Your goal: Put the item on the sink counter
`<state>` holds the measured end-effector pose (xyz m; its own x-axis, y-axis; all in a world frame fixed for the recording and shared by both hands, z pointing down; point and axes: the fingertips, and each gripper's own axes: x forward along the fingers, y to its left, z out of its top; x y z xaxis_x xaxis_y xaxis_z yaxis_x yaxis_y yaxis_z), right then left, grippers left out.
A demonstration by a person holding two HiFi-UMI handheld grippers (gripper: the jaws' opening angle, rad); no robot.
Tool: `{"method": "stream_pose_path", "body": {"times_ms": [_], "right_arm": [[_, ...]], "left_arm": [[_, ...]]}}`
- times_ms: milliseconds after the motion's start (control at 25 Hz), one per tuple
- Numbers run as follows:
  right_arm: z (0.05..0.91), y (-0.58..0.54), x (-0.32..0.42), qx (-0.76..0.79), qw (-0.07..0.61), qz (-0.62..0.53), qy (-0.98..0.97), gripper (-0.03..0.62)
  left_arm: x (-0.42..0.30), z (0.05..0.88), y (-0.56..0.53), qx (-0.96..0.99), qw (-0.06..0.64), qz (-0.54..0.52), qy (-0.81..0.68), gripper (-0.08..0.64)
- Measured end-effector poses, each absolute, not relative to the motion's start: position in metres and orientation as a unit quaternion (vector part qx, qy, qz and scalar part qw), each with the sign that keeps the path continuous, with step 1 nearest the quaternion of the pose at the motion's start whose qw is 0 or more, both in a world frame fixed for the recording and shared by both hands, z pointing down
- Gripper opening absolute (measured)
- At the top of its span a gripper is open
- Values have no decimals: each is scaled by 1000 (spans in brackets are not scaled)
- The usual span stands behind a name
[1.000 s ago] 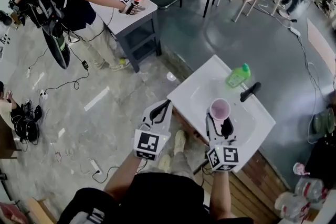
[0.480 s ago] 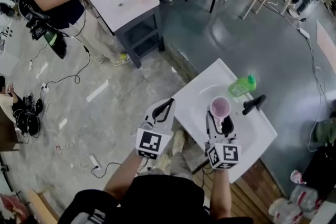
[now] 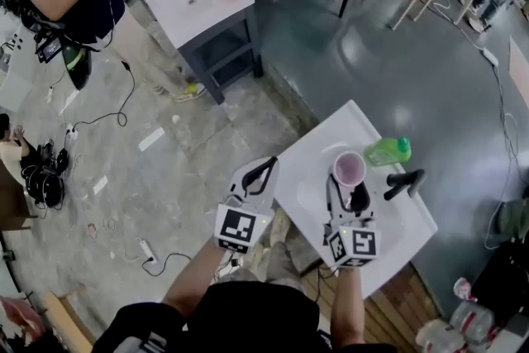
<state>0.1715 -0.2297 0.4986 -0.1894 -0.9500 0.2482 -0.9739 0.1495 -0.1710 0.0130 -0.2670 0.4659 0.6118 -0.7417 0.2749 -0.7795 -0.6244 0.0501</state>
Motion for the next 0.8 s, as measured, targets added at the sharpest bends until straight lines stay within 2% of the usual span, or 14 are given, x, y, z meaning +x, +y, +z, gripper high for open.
{"method": "stream_pose_path", "body": {"times_ms": [800], "right_arm": [[564, -296, 188, 634, 48, 152, -756, 256]], "left_arm": [[34, 529, -323, 891, 121, 131, -419, 2]]}}
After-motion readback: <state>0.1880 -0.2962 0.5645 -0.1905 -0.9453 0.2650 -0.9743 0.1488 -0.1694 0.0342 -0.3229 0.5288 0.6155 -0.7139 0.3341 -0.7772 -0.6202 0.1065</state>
